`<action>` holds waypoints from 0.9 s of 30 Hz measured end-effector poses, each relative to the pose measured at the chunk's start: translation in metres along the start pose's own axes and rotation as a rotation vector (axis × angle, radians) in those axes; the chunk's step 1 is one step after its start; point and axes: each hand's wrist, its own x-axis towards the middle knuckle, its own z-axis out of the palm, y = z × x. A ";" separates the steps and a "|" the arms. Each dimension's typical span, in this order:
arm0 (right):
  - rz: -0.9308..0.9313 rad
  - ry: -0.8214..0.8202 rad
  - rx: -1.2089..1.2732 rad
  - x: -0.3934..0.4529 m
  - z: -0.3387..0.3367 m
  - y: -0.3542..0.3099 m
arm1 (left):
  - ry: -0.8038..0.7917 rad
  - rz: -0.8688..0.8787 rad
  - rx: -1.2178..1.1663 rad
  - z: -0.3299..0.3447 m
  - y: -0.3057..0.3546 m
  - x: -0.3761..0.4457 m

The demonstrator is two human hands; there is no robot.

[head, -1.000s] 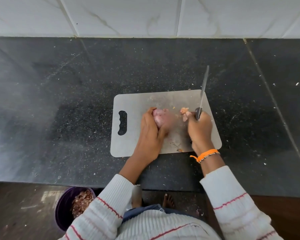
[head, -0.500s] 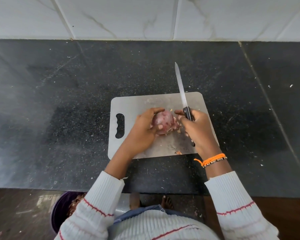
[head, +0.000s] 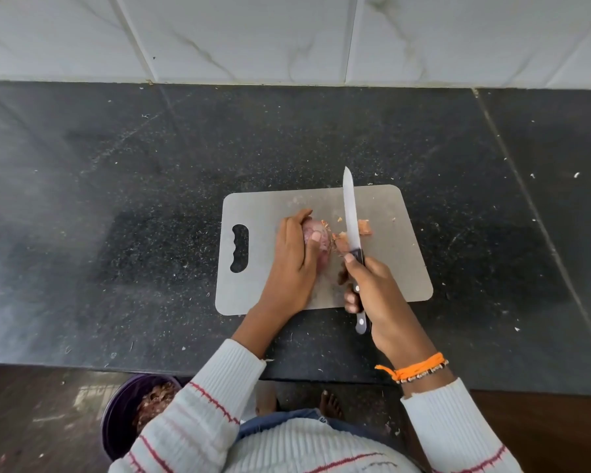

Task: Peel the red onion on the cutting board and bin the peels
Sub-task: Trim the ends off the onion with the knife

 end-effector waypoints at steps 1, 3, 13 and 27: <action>0.020 0.005 -0.008 -0.004 0.000 0.002 | 0.016 0.018 0.020 0.001 -0.001 0.000; 0.025 0.005 -0.079 -0.013 -0.002 0.005 | 0.033 0.054 0.052 0.000 -0.004 0.001; -0.098 0.004 -0.454 -0.031 0.005 0.010 | 0.124 0.064 0.137 0.007 -0.008 0.007; 0.075 -0.110 -0.589 -0.041 0.011 -0.010 | 0.246 0.078 0.135 0.021 -0.014 0.004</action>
